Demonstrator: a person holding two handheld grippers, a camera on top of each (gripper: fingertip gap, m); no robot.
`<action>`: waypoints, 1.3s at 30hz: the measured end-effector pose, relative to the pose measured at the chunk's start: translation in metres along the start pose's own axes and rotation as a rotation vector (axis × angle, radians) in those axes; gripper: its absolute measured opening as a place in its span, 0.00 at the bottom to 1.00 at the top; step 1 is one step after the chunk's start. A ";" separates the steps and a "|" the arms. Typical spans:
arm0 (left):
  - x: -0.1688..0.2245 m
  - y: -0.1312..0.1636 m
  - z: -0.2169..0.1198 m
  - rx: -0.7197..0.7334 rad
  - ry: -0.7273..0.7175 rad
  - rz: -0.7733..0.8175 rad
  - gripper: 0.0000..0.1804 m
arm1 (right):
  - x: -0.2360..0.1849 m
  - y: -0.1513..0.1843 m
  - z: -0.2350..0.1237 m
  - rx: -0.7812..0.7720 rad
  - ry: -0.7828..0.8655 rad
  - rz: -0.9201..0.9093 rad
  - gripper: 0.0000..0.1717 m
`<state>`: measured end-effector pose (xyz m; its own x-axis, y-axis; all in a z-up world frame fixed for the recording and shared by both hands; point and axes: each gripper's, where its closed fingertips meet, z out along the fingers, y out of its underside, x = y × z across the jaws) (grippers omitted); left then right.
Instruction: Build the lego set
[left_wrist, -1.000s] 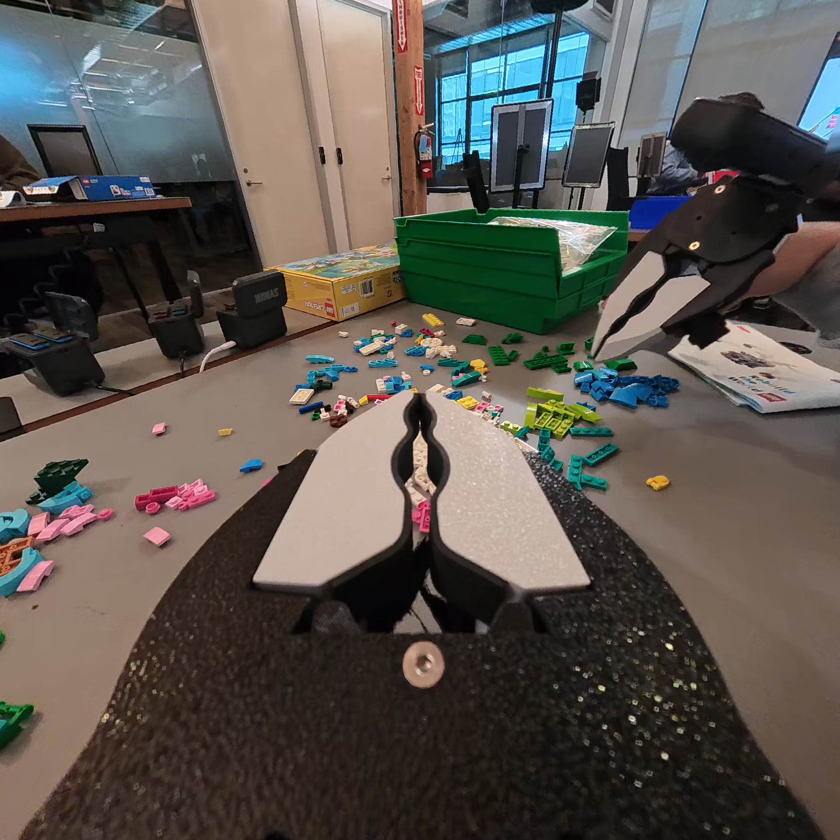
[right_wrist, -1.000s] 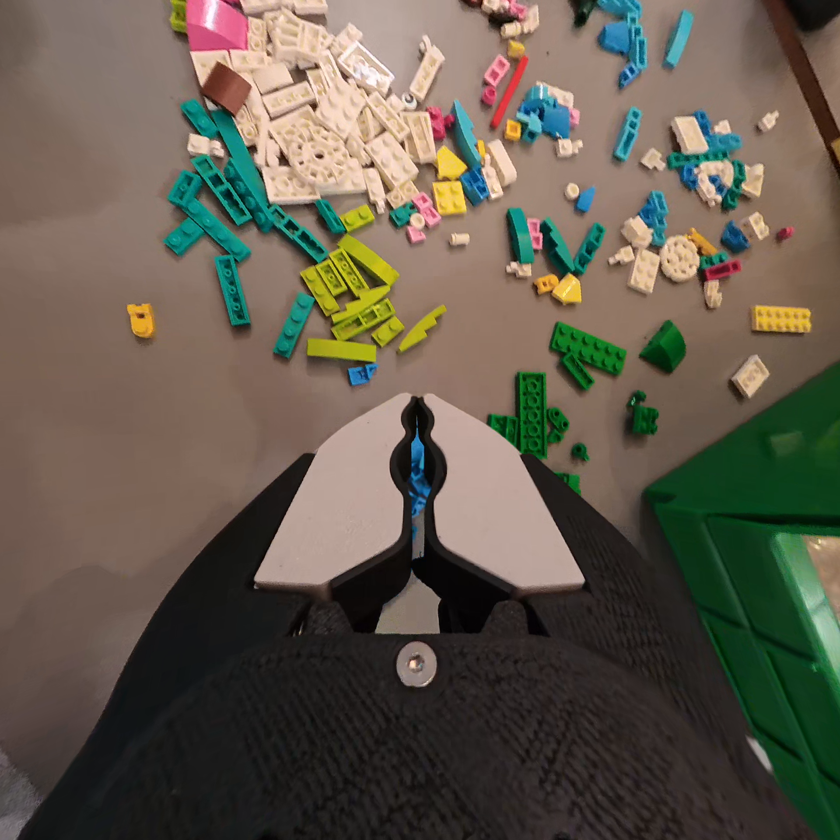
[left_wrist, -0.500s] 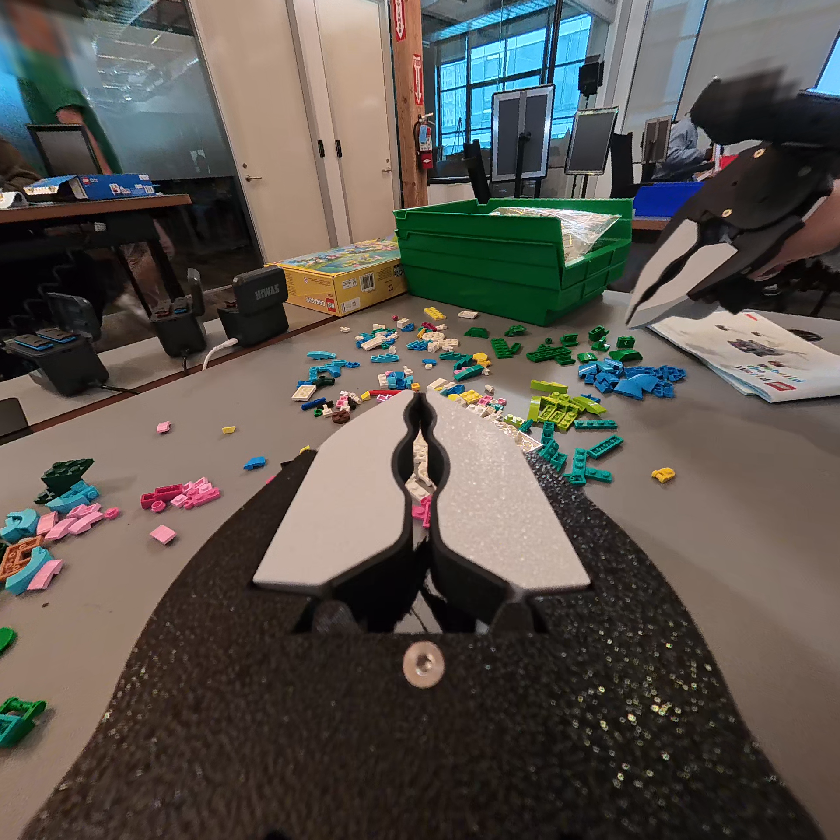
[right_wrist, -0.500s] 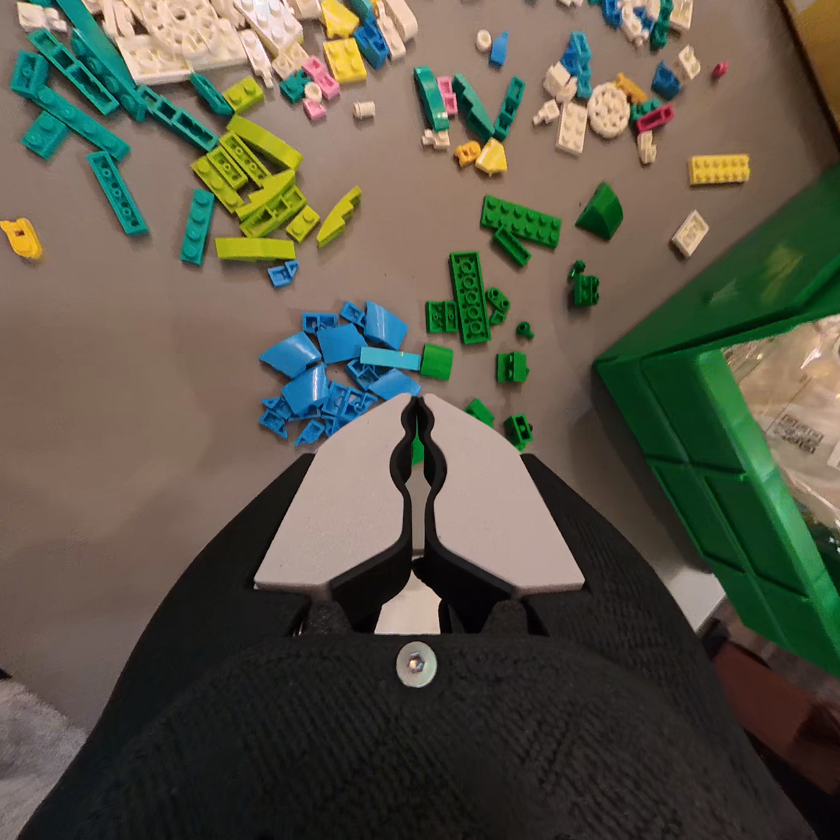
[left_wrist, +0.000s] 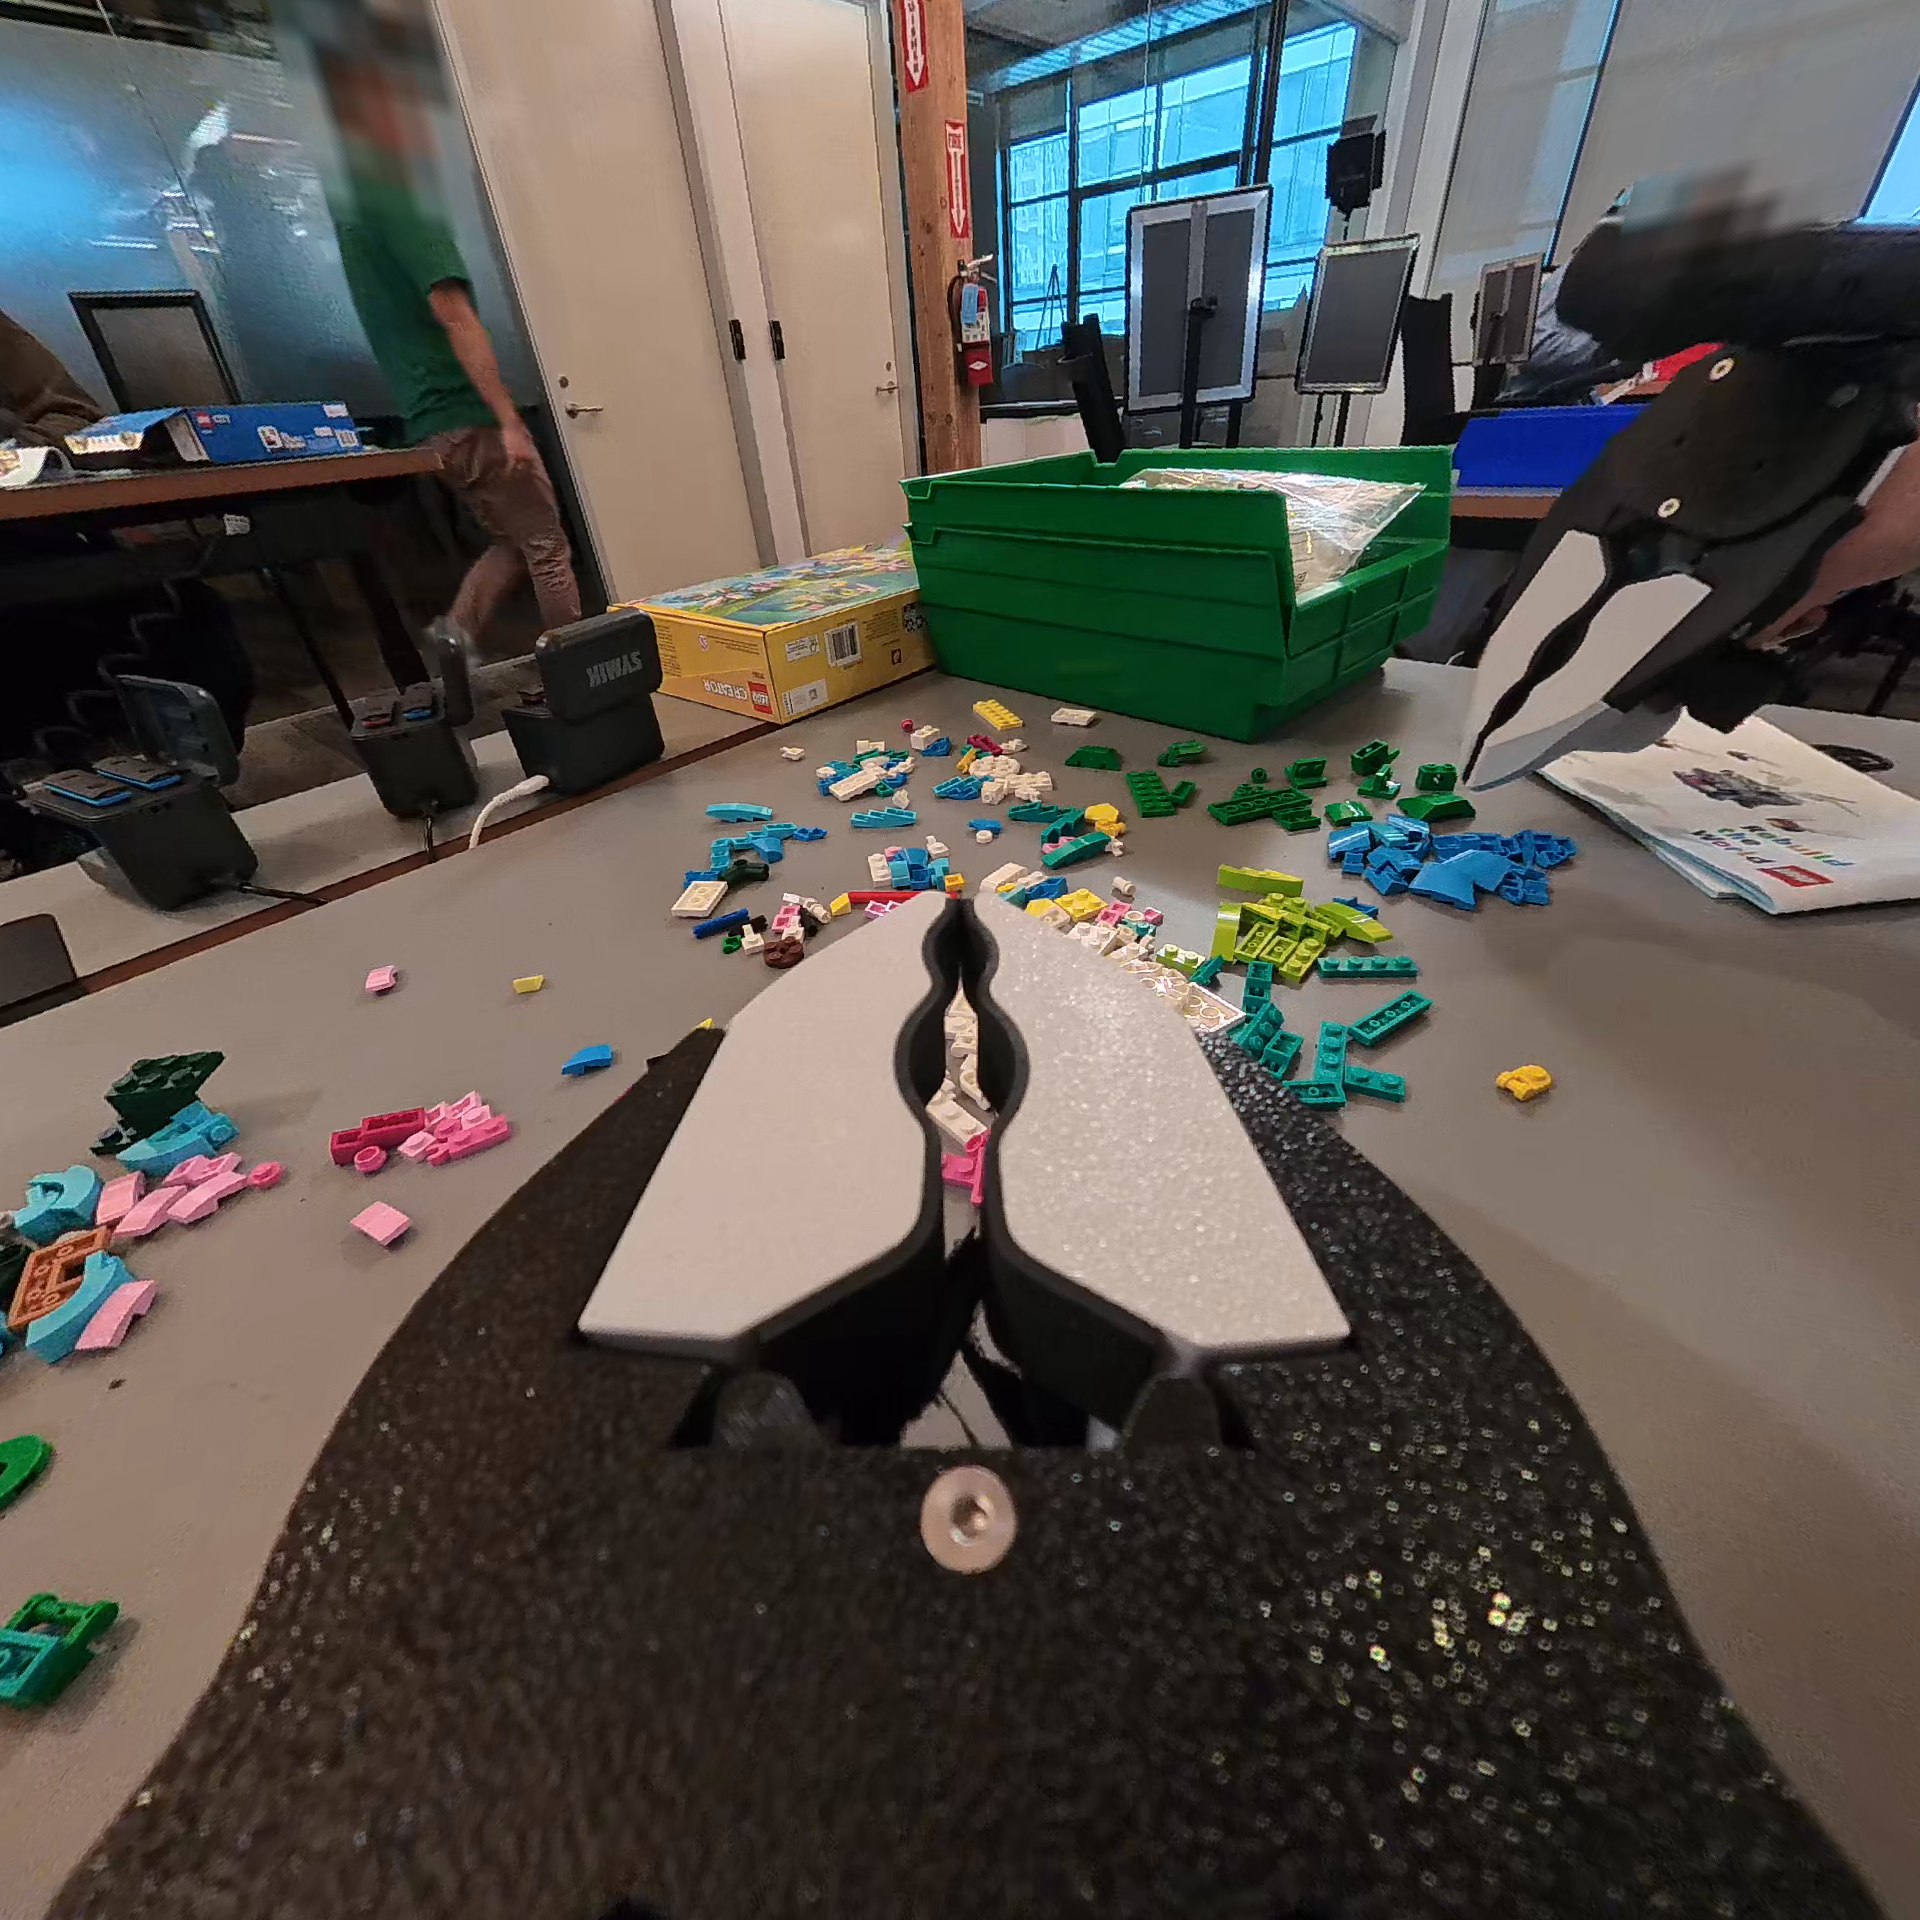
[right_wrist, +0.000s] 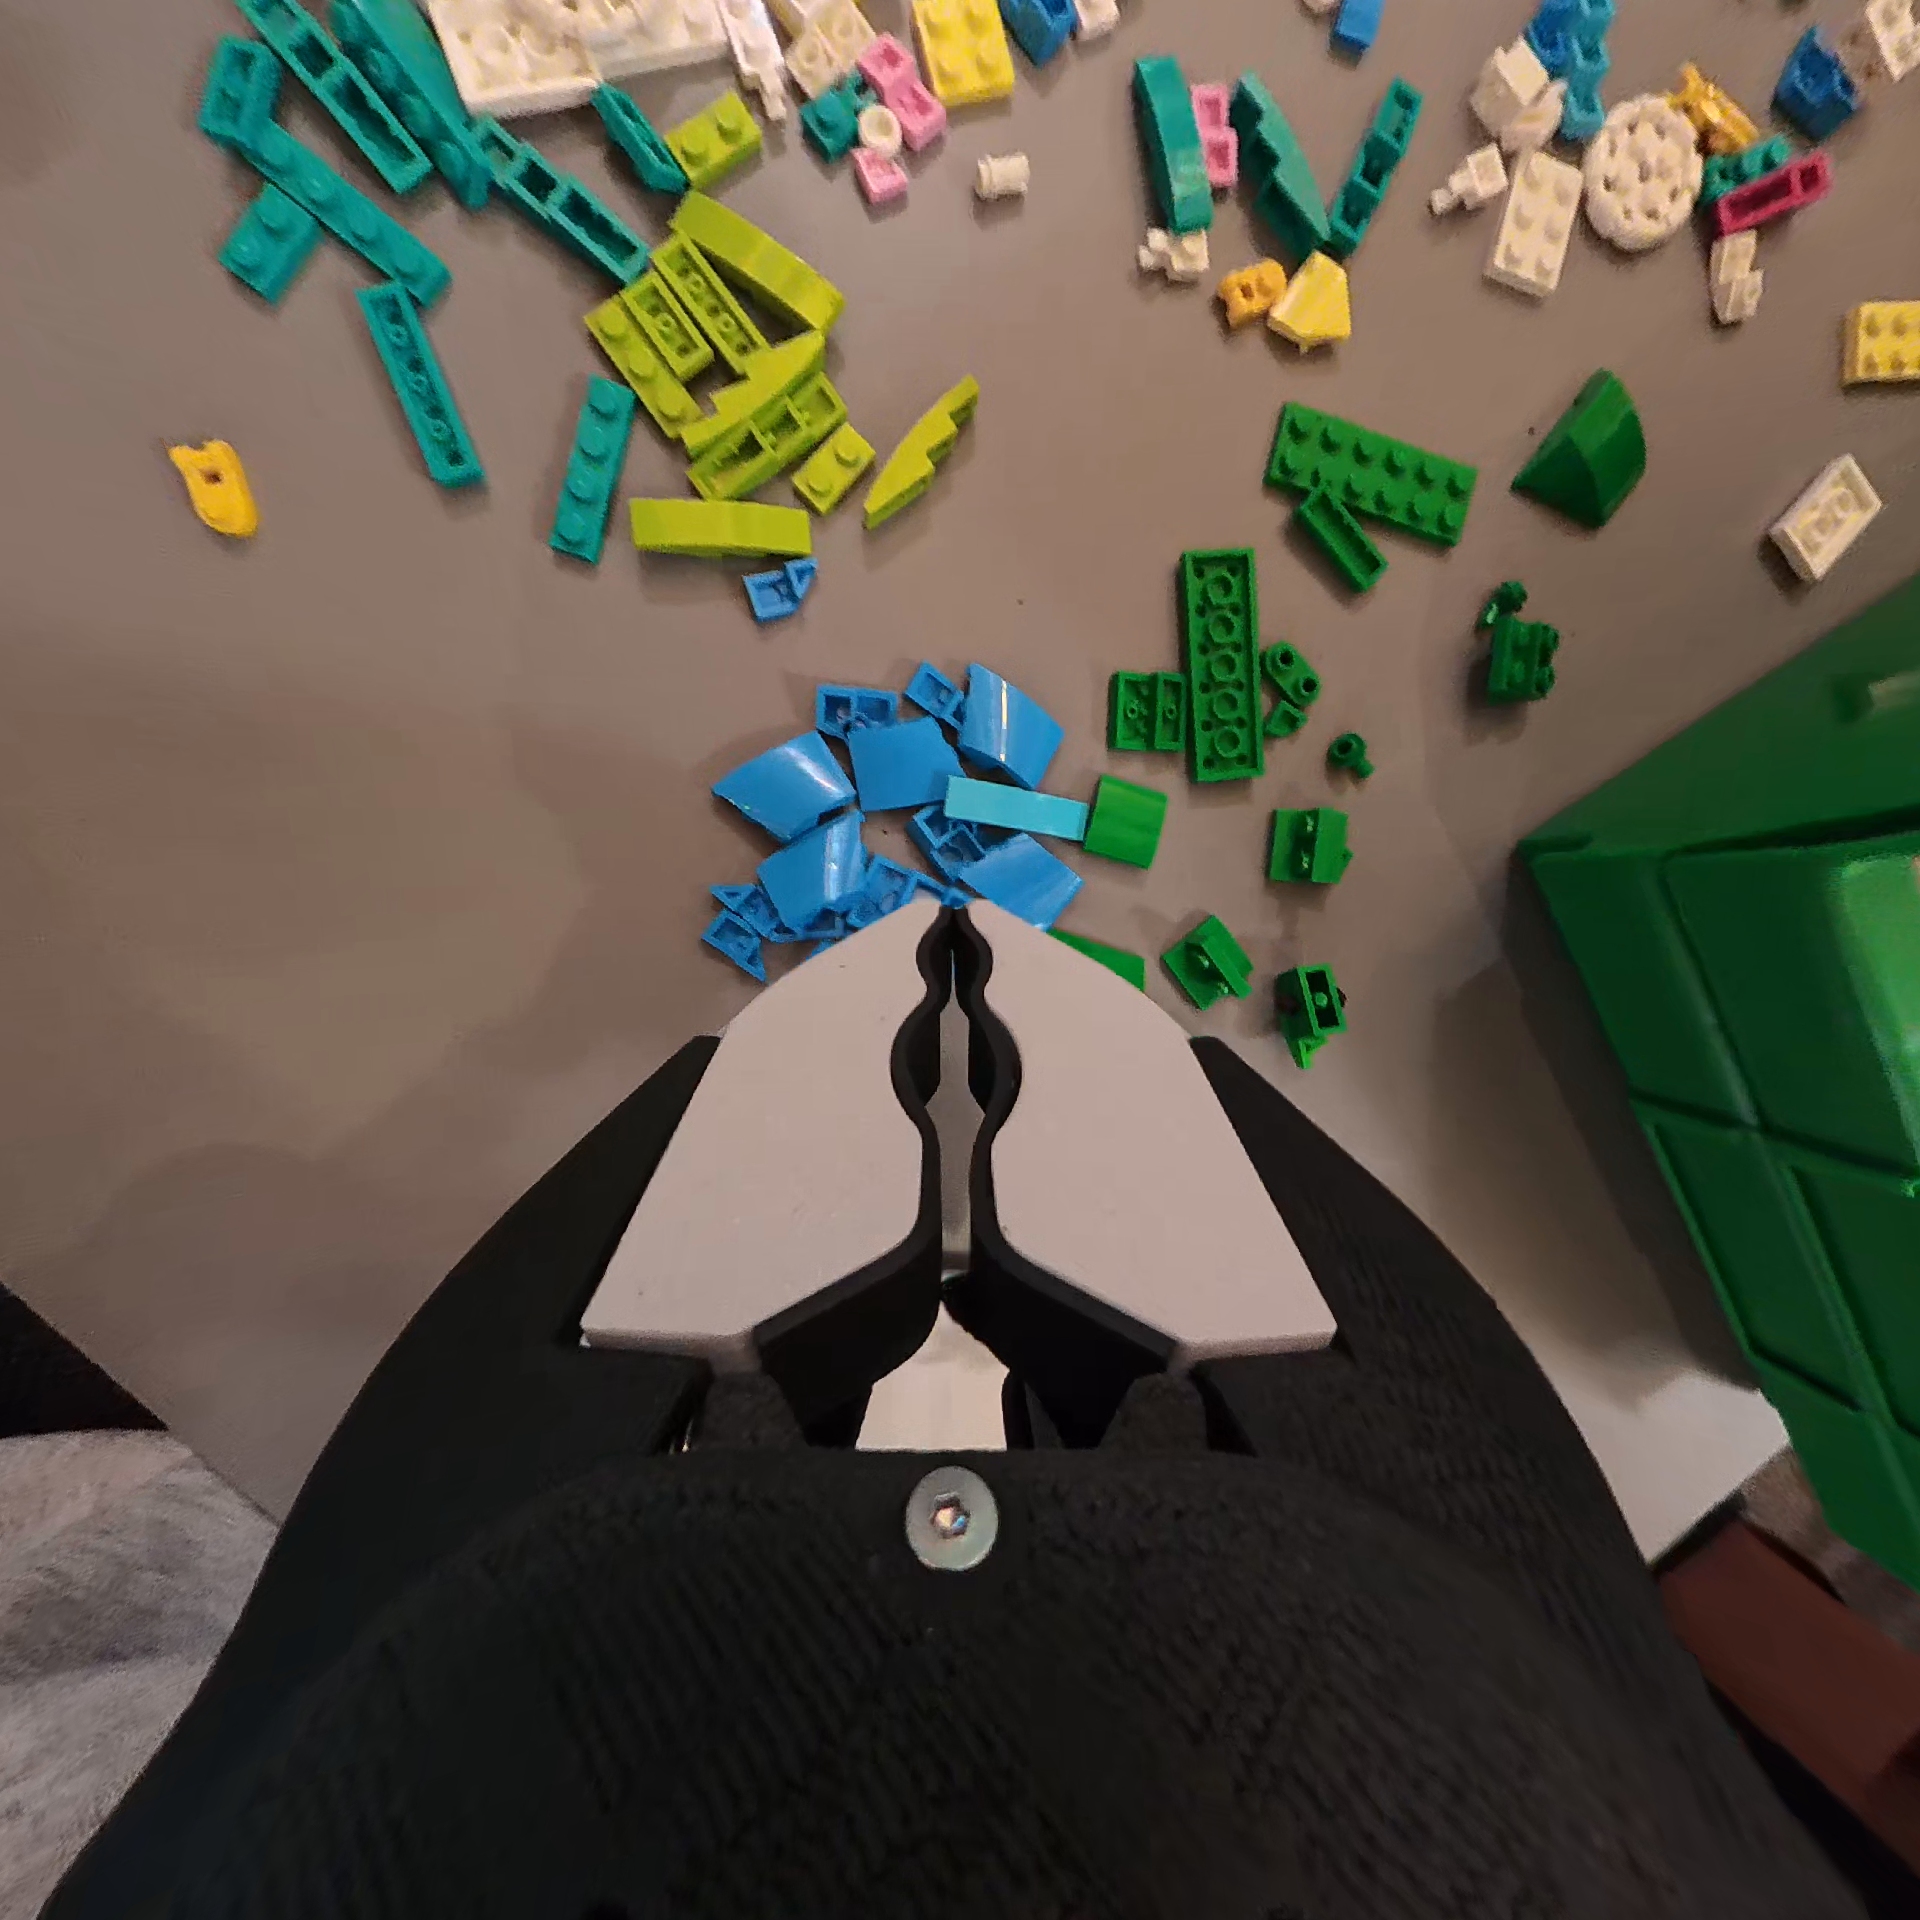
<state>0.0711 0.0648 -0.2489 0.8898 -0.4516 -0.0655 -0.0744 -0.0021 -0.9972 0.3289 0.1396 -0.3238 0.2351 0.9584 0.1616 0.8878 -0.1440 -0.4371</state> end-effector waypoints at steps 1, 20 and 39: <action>0.000 0.000 0.000 0.000 -0.001 0.001 0.00 | -0.002 -0.003 0.000 0.014 -0.009 -0.009 0.00; -0.021 0.009 -0.002 -0.062 -0.128 0.011 0.00 | -0.034 -0.041 0.004 0.156 -0.133 -0.122 0.00; -0.016 0.010 0.000 -0.070 -0.109 0.039 0.00 | -0.068 -0.072 0.015 0.225 -0.231 -0.236 0.00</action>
<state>0.0560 0.0717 -0.2580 0.9291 -0.3527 -0.1115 -0.1379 -0.0506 -0.9892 0.2426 0.0886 -0.3169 -0.0826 0.9926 0.0888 0.7917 0.1194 -0.5991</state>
